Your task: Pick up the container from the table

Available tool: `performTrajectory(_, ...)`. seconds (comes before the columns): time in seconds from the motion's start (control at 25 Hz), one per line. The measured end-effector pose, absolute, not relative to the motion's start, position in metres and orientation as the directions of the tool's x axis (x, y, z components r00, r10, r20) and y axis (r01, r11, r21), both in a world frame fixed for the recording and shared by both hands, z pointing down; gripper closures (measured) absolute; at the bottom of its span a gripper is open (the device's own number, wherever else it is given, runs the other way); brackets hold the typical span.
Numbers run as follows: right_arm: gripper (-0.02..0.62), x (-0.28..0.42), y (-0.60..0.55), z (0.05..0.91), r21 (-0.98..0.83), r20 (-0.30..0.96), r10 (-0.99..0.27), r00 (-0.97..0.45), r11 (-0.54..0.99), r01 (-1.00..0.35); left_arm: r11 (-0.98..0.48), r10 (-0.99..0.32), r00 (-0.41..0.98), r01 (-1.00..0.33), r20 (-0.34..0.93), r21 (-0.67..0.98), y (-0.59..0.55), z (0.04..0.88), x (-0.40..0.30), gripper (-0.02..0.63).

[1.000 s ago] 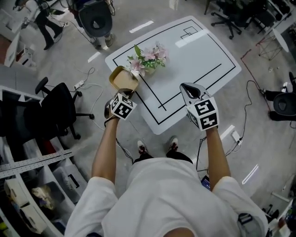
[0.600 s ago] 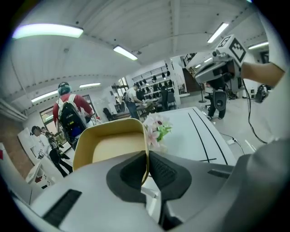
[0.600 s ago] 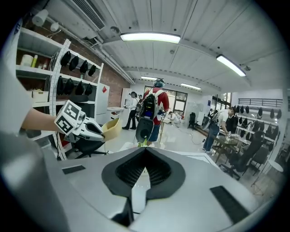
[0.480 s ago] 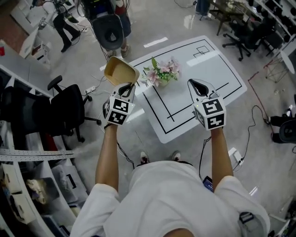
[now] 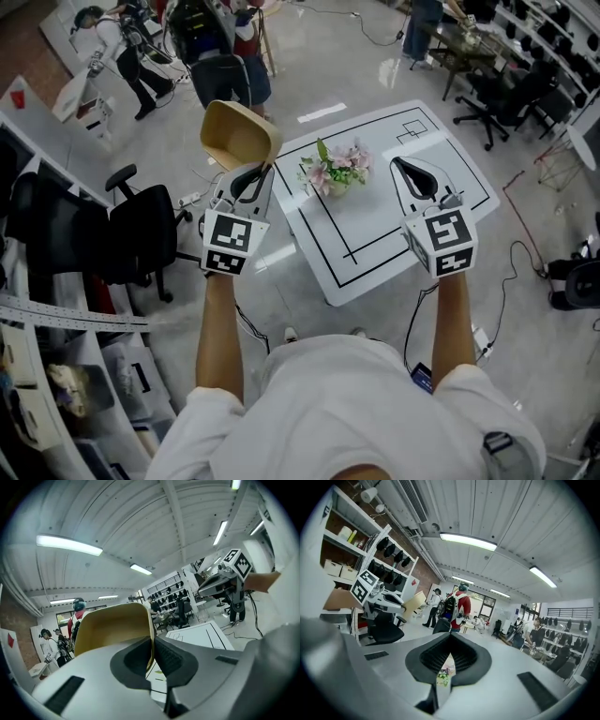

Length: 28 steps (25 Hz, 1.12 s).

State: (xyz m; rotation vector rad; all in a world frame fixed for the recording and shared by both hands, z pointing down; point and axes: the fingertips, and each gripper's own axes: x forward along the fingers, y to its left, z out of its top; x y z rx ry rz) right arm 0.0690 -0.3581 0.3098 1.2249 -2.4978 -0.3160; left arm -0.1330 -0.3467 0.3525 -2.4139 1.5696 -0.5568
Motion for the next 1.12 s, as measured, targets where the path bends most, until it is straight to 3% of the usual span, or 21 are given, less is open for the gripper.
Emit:
performTrajectory(0.32,0.583,0.064,-0.344,0.286,0.374,0.175,-0.795,-0.581,0.599,-0.708,-0.402,-0.912,0.396,-0.802,0.109,-0.442,-0.324,0.305,-0.118,0.578)
performTrajectory(1.12,0.583,0.063,-0.338,0.293,0.376,0.185,-0.803,-0.567,0.591,-0.714,-0.414,-0.906,0.406,-0.791,0.12,-0.451,-0.317,0.31,-0.116,0.577)
